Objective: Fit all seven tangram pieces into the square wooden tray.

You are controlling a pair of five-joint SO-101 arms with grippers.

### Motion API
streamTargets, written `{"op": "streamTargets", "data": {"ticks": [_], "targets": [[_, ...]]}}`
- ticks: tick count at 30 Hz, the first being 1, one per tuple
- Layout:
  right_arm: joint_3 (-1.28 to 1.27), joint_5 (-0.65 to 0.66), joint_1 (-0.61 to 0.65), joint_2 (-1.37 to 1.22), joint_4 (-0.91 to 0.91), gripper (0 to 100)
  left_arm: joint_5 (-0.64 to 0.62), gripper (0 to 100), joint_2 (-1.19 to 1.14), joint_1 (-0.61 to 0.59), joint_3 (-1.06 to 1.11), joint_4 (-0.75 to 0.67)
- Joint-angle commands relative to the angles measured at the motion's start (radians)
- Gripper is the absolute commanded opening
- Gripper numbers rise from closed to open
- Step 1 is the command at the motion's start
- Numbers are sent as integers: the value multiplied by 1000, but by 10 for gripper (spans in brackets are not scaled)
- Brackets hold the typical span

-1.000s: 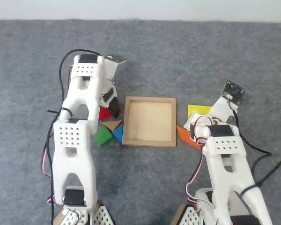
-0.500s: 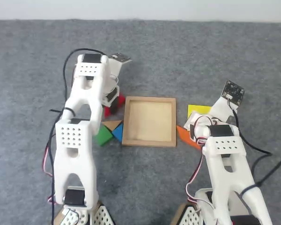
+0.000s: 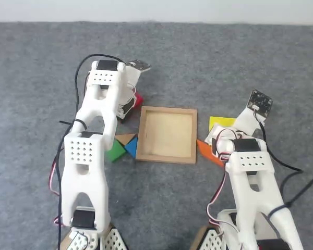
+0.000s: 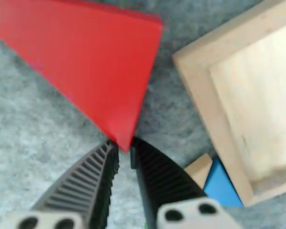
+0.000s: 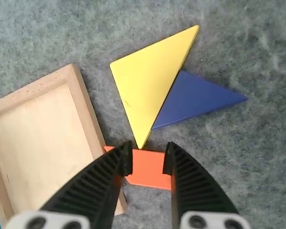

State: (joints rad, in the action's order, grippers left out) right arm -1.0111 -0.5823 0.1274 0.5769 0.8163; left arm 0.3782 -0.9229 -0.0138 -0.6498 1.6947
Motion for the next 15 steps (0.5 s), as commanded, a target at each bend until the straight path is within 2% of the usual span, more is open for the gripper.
{"op": "streamTargets", "data": {"ticks": [1,7,12,15], "targets": [[15,12,2,45,-12,127,-23,21,104,-21,-27,-2],[15,12,2,45,-13,127,-95,141,278,-11,44,5],[15,12,4,45,-13,127,-302,289,413,-8,116,-68],[15,12,4,45,-13,127,-373,329,387,15,148,-176]]}}
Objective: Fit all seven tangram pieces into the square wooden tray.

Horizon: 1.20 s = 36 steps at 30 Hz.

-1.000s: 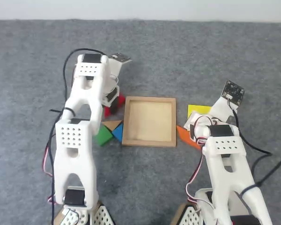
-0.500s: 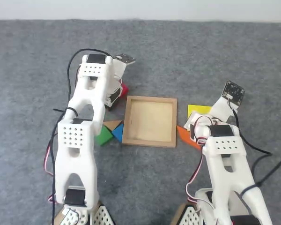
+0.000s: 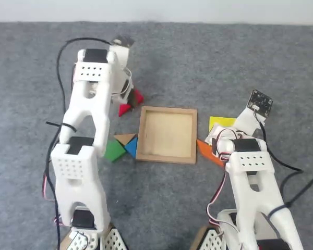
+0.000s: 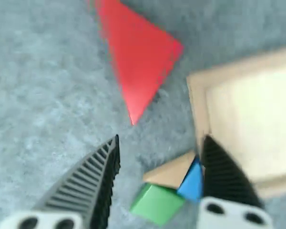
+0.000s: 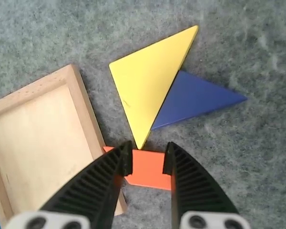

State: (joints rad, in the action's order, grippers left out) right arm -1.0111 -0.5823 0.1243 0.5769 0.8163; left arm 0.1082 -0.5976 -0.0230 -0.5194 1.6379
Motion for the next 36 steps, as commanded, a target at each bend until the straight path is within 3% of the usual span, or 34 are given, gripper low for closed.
{"op": "streamTargets", "data": {"ticks": [1,6,20,36], "targets": [[15,12,7,45,-13,127,-103,329,35,34,21,-152],[15,12,7,45,-13,127,-107,330,-135,38,-99,-210],[15,12,7,45,-13,127,-137,352,-687,0,-929,110],[15,12,7,45,-15,127,-183,328,-695,-5,-938,118]]}}
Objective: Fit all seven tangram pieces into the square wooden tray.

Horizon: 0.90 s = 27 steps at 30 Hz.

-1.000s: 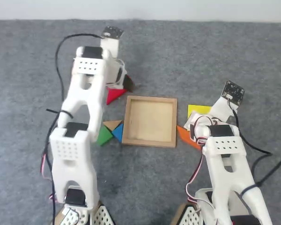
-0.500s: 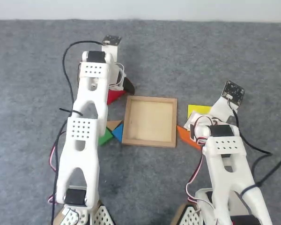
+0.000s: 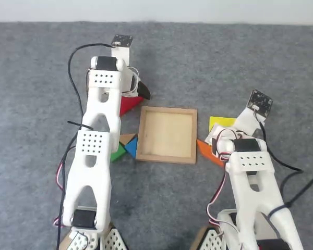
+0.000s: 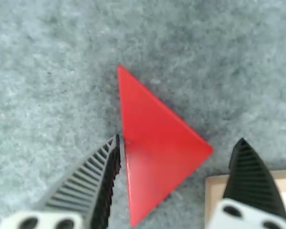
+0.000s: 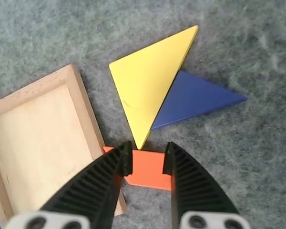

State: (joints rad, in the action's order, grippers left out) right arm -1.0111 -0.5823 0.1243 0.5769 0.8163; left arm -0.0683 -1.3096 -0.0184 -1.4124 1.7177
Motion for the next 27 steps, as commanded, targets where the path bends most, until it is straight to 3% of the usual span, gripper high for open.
{"op": "streamTargets", "data": {"ticks": [1,8,22,27], "targets": [[15,12,7,45,-15,127,-6,327,20,-11,-36,41],[15,12,7,45,-15,127,28,299,72,-8,67,37],[15,12,7,45,-15,127,54,292,77,-15,67,37],[15,28,7,45,-15,127,54,224,80,-15,67,38]]}}
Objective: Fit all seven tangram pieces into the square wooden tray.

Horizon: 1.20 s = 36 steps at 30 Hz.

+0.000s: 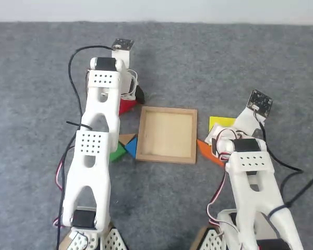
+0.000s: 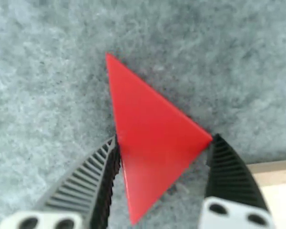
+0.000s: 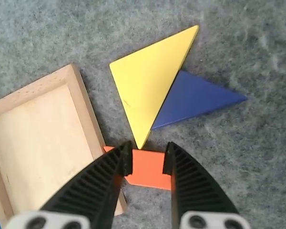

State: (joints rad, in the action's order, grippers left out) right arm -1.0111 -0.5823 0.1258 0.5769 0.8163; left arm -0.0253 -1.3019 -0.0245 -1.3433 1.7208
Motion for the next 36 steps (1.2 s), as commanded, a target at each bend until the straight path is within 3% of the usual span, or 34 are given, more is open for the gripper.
{"op": "streamTargets", "data": {"ticks": [1,10,15,19,22,25,28,32,36], "targets": [[15,40,5,45,-15,127,11,221,72,-9,-2,35],[15,51,5,45,-15,127,9,221,118,-12,13,40],[17,51,5,47,-15,127,-64,221,365,-21,232,40],[17,51,5,47,-15,127,-206,221,608,-3,427,2],[17,51,5,61,-12,127,-359,222,667,-5,515,-157],[5,52,2,97,-4,127,-479,243,611,-15,579,-338],[-26,52,4,136,-12,127,-565,261,494,-18,572,-416],[-54,52,4,199,-12,127,-710,261,321,-37,435,-391],[-87,52,4,257,-13,127,-727,261,170,-38,199,-227]]}}
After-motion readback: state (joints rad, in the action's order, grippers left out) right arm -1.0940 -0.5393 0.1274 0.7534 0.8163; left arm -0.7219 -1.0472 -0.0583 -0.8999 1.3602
